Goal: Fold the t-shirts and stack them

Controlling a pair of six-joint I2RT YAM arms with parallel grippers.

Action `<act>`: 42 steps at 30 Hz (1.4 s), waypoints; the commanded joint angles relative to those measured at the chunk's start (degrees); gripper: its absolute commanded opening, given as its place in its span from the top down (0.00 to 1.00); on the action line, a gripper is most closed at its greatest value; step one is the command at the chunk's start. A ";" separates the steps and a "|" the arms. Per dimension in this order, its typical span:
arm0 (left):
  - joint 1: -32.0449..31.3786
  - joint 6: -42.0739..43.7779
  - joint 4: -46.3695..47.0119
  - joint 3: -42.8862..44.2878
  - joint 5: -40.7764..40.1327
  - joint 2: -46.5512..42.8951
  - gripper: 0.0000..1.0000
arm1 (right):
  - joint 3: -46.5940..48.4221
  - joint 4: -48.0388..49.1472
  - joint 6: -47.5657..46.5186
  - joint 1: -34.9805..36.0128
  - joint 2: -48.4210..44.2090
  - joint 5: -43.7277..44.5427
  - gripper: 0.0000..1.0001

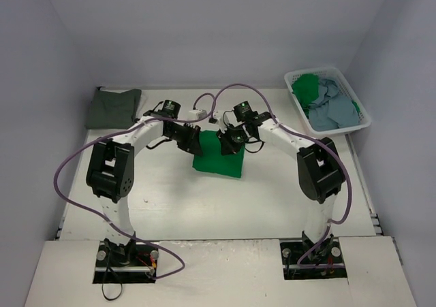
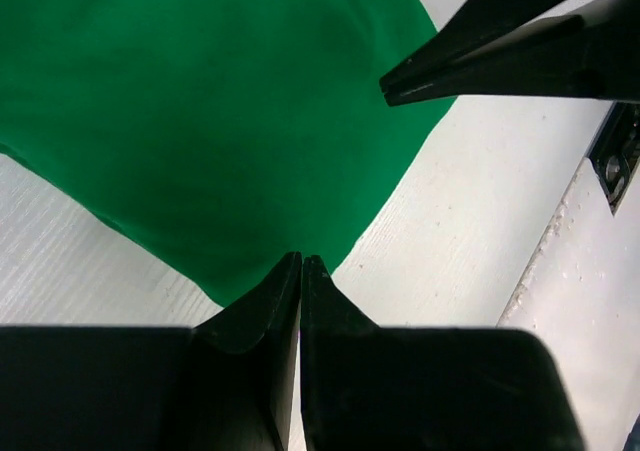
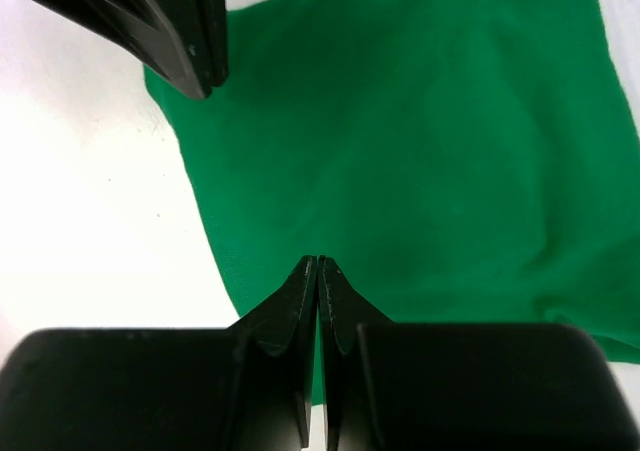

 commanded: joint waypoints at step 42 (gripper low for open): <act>7.69 -0.31 -5.41 6.73 4.46 0.48 0.72 | 0.00 -1.23 -1.46 -2.31 -0.55 -3.45 1.00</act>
